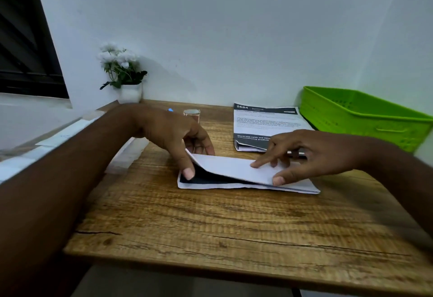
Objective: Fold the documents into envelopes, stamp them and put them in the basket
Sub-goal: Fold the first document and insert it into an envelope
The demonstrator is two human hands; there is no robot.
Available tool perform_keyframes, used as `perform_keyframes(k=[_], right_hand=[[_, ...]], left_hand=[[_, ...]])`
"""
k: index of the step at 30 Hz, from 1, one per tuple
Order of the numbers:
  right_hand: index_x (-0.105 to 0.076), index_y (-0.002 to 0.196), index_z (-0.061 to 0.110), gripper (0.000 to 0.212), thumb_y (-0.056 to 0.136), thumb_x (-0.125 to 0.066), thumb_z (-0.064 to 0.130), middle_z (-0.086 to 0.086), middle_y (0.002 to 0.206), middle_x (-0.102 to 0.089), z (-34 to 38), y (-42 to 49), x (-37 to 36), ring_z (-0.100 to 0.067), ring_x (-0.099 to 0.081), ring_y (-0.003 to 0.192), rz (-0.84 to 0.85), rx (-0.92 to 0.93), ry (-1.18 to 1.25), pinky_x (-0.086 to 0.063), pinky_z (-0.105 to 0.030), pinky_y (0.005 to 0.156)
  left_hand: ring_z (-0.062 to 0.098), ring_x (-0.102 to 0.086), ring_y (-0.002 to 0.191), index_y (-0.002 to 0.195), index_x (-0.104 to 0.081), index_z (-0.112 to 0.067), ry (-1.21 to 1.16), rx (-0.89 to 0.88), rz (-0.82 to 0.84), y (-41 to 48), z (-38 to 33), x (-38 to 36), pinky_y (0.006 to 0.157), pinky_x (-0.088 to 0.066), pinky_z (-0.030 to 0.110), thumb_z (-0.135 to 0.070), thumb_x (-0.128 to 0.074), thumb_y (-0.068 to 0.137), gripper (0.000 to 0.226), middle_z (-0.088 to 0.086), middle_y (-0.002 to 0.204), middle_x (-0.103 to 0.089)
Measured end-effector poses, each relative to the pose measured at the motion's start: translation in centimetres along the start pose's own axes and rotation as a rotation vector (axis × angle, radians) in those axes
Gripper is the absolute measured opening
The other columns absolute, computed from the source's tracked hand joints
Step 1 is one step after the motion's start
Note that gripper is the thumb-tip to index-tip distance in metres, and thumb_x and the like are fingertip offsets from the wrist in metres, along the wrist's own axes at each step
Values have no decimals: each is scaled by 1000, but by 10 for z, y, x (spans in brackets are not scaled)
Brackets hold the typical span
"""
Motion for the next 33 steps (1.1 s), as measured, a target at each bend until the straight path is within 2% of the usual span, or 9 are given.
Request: perform_keyframes(k=[3,5,10,17,23,26,29,31,33], right_hand=[[-65,120,48,44,77,-74,51,11,103,-58,4,4,-5,-13,-56,99,-22,18,-38,-46,-39,87],[-63,123,47,45,79,-74,52,9,112,-56,7,7,-9,-13,-54,108,-47,49,-43,-45,-41,91],[-52,132,51,50,84,-59,63,20,137,-45,11,13,-18,-1,-41,130,-73,75,-138,-37,-32,108],[-47,131,58,49,84,-46,71,32,134,-40,17,17,-21,14,-36,124,-131,19,-291,-40,-33,104],[-49,132,53,48,87,-43,70,28,136,-42,25,19,-23,10,-38,122,-168,18,-351,-43,-31,100],[-50,133,51,47,89,-44,66,24,137,-44,27,20,-25,9,-39,122,-178,46,-354,-43,-30,99],[-51,131,52,44,89,-47,65,27,135,-45,27,21,-23,12,-37,119,-179,41,-362,-43,-27,96],[-53,128,53,46,84,-50,69,29,133,-46,25,20,-19,12,-39,120,-165,41,-346,-43,-28,97],[-56,123,55,50,77,-54,73,30,131,-49,22,15,-12,8,-44,120,-126,18,-301,-43,-29,97]], left_hand=[[9,-58,101,125,-58,-33,11,6,39,0,-3,0,73,-45,10,-57,-76,49,82,-8,107,-62],[9,-56,101,125,-56,-37,42,26,27,4,-6,-1,73,-45,9,-53,-82,55,76,-9,107,-60],[9,-54,95,121,-55,-36,70,32,-67,18,-10,-7,69,-46,11,-35,-82,68,59,-8,101,-57],[4,-60,81,103,-67,-28,25,-65,-210,17,-7,-2,66,-45,9,-27,-87,65,43,-7,92,-65],[9,-63,68,90,-73,-17,-25,-87,-135,20,-13,-7,62,-46,12,-17,-84,70,22,-7,73,-71],[7,-59,65,88,-72,-16,-37,-78,-101,23,-15,-11,58,-44,13,-20,-83,70,22,-11,70,-67],[8,-58,65,87,-71,-15,-44,-72,-101,24,-15,-12,59,-44,17,-32,-85,63,33,-12,69,-65],[11,-58,67,86,-70,-18,-23,-61,-93,24,-15,-13,62,-45,23,-39,-84,58,38,-11,69,-65],[13,-58,69,86,-69,-19,-4,-43,-87,23,-14,-14,65,-46,31,-37,-86,60,36,-8,72,-65]])
Point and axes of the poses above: each hand's wrist, its own y-axis towards the middle knuckle, its own x-axis out of the back of the hand, z = x × y, the point moved 3 cm from there along y, towards the middle knuckle
